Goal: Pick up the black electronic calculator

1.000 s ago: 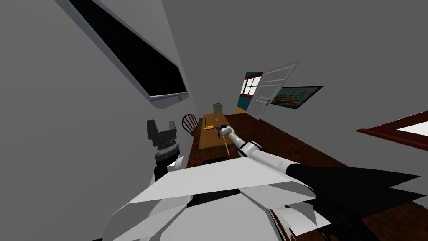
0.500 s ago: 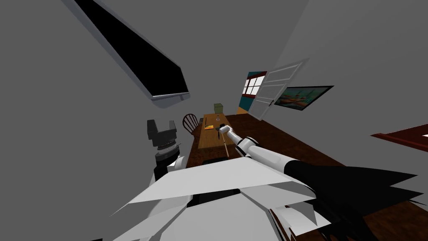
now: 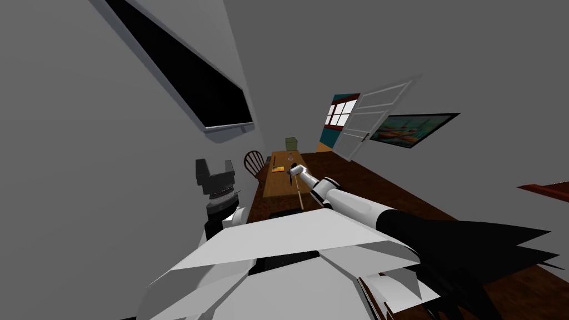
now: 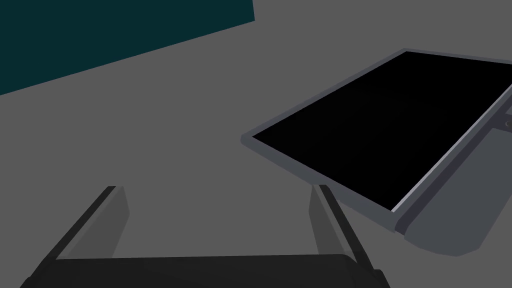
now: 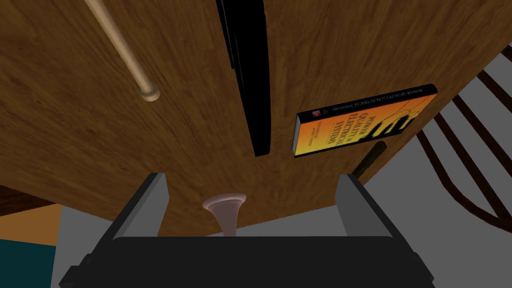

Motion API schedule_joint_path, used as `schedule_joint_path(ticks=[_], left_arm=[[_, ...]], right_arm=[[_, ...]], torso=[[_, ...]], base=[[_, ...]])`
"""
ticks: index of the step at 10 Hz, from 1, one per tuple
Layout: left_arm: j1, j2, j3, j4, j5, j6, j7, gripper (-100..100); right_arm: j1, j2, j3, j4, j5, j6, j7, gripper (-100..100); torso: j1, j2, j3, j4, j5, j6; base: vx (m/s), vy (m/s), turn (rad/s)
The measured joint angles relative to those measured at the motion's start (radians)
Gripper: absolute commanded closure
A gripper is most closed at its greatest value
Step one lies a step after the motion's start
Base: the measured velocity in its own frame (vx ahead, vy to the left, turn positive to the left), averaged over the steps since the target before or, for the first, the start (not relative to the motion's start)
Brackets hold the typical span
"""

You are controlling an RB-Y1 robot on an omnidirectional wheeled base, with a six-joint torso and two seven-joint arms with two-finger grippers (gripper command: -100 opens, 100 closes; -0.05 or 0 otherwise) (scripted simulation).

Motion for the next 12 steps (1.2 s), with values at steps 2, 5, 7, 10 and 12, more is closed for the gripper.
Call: schedule_joint_path(ticks=[2,5,7,10,12], left_arm=[[0.000,0.000,0.000,0.000,0.000,0.000,0.000,0],[0.000,0.000,0.000,0.000,0.000,0.000,0.000,0],[0.000,0.000,0.000,0.000,0.000,0.000,0.000,0],[0.000,0.000,0.000,0.000,0.000,0.000,0.000,0],[0.000,0.000,0.000,0.000,0.000,0.000,0.000,0]], right_arm=[[-0.035,0.010,0.007,0.044,0.002,0.037,0.006,-100],[-0.105,0.033,0.016,0.153,0.001,0.082,0.021,-100],[-0.136,0.047,0.021,0.211,0.003,0.109,0.026,-100],[-0.180,0.067,0.031,0.268,0.008,0.167,0.028,-100],[-0.222,0.091,0.033,0.338,0.006,0.174,0.036,-100]], torso=[[0.000,0.000,0.000,0.000,0.000,0.000],[0.000,0.000,0.000,0.000,0.000,0.000],[0.001,0.000,0.000,0.000,0.000,0.000],[0.001,0.000,0.000,0.000,0.000,0.001],[0.002,0.000,0.000,0.000,0.000,0.000]], base=[[0.002,-0.039,0.071],[0.003,-0.038,0.081],[0.006,-0.026,0.088],[0.003,-0.021,0.047],[0.003,-0.012,0.051]])
